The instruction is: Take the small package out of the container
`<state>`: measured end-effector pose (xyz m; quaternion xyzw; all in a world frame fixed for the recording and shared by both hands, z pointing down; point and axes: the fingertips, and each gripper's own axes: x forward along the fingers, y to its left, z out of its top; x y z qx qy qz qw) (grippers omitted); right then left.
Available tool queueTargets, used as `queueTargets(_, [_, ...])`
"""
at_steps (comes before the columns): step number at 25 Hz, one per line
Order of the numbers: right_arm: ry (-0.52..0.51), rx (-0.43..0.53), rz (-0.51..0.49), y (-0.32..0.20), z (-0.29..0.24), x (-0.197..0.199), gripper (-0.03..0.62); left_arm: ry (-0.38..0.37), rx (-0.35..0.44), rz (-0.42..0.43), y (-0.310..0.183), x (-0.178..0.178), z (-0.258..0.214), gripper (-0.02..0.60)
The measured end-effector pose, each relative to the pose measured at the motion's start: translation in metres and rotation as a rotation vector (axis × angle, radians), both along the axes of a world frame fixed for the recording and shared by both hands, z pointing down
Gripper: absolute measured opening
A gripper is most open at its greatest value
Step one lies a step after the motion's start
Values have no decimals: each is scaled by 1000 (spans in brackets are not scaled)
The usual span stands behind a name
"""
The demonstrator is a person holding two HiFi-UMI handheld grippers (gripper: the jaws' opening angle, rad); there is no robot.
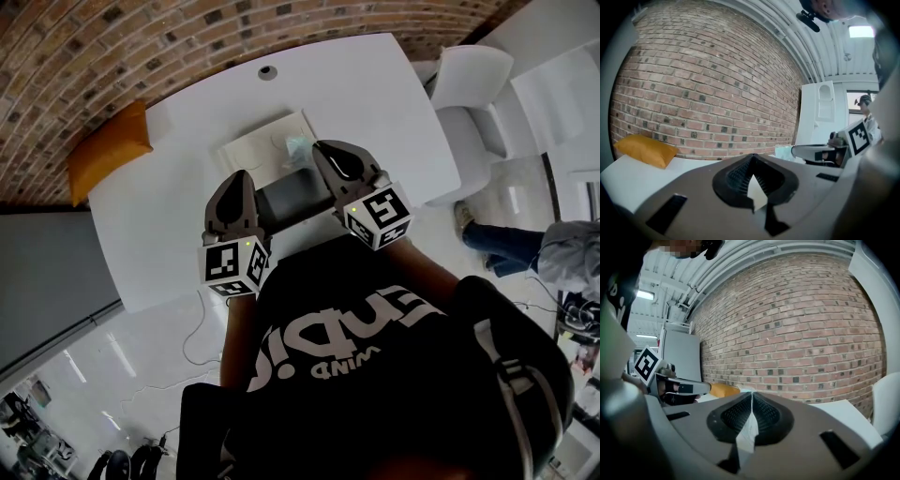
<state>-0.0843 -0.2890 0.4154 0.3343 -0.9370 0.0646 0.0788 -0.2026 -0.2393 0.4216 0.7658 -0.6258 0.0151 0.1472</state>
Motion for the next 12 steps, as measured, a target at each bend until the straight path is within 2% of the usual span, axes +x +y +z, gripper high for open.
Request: queueTargets(12, [8, -20, 23, -4, 19, 11, 6, -18, -4, -22, 4, -4, 3, 5])
